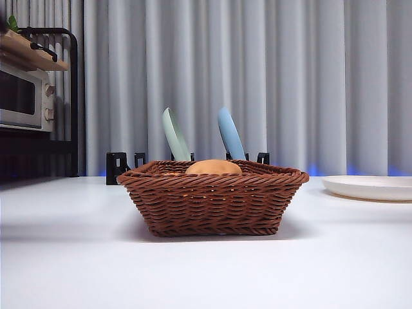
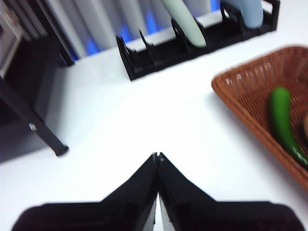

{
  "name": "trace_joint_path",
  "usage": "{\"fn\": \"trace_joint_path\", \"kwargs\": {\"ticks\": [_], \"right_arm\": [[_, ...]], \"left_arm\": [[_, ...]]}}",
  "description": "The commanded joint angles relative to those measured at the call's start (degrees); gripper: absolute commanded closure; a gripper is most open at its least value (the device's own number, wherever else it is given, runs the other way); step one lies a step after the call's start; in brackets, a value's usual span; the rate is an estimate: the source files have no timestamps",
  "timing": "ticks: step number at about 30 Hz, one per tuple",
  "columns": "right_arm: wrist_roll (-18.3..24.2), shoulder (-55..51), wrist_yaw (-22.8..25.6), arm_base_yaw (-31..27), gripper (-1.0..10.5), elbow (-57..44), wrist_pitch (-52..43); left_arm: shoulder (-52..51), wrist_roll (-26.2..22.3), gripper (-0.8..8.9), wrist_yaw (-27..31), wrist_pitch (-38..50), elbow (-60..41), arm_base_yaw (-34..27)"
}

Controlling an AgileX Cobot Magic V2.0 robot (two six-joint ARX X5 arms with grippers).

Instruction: Pick up the basket,pick up the corn from the table,pick up the potato from the table,pick up the cucumber from the table,put all items into the basket

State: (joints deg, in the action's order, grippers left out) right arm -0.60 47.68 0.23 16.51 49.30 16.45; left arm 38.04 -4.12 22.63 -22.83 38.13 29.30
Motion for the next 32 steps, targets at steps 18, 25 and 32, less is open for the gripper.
{"fn": "trace_joint_path", "kwargs": {"ticks": [18, 25, 32], "right_arm": [[-5.92, -15.45, 0.2, 0.11, 9.5, -14.32, 2.12], [-5.92, -15.45, 0.15, 0.11, 9.5, -14.32, 2.12], [-5.92, -15.45, 0.13, 0.11, 9.5, -14.32, 2.16]], "left_arm": [[-15.21, 2.78, 8.16, -1.77, 1.2, -6.95, -0.87], [-15.21, 2.6, 8.16, -1.7, 0.55, -6.95, -0.87], [-17.11, 0.33, 8.16, -4.39, 1.36, -9.38, -4.35]]}}
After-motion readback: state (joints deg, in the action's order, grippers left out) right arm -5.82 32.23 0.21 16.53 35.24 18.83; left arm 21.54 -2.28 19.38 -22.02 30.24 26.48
